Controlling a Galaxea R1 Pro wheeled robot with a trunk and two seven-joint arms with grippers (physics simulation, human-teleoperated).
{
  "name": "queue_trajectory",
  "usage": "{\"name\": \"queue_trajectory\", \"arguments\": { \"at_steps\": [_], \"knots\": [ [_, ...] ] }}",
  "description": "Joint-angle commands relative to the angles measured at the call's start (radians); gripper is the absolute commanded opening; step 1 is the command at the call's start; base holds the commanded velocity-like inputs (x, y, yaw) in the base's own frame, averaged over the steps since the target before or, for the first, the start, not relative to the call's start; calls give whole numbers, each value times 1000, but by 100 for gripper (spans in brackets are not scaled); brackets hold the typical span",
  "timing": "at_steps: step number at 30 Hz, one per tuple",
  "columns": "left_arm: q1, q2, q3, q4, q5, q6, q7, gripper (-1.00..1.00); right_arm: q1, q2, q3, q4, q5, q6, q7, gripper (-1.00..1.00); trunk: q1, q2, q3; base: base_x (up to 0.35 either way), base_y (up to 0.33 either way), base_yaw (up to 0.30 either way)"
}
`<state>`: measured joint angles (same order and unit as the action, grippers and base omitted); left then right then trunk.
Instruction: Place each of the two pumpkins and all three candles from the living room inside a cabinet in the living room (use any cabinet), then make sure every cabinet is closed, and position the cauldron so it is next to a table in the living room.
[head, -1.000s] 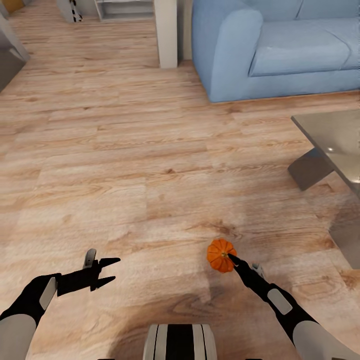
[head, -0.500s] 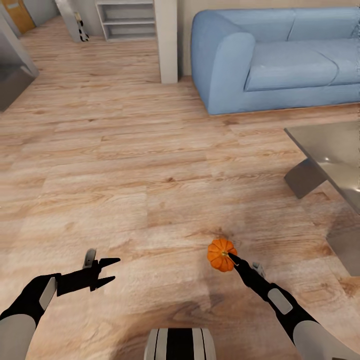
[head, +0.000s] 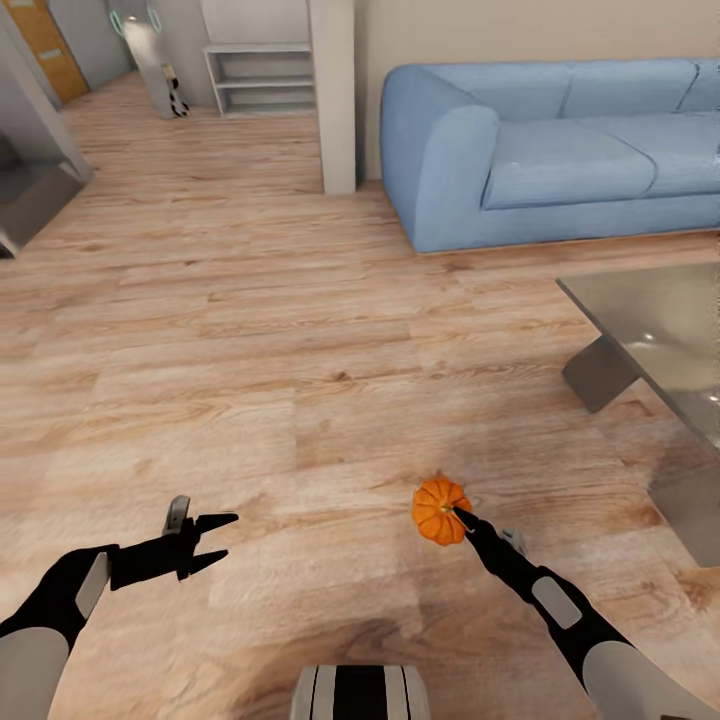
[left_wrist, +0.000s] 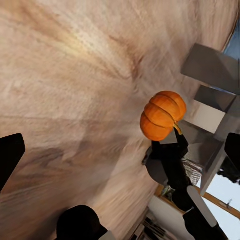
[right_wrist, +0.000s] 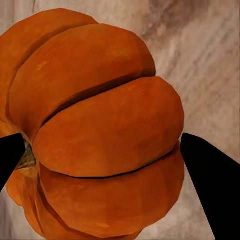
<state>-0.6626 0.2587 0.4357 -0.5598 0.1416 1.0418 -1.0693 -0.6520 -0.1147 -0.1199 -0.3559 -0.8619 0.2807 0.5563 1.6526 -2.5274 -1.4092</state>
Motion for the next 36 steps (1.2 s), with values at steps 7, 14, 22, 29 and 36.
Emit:
{"name": "queue_trajectory", "arguments": {
  "at_steps": [7,14,22,29,36],
  "knots": [
    [0,5,0,-2,-1,0,1,100,1,5,44,-13,14,87,-76,-100,-3,2,27,0,0,0],
    [-3,5,0,-5,-36,-1,8,100,2,35,168,-229,18,184,-390,-100,-6,3,54,0,0,0],
    [-3,3,0,-70,-162,-4,11,100,2,69,246,-310,16,243,-503,-100,-10,5,85,-35,0,0],
    [-3,4,1,-78,-167,-6,81,100,2,98,248,-313,18,274,-567,-100,-13,7,112,-269,0,0],
    [-3,2,1,-78,-165,-5,130,100,2,101,250,-313,18,272,-575,-100,-16,8,139,-305,0,0]
  ]
}}
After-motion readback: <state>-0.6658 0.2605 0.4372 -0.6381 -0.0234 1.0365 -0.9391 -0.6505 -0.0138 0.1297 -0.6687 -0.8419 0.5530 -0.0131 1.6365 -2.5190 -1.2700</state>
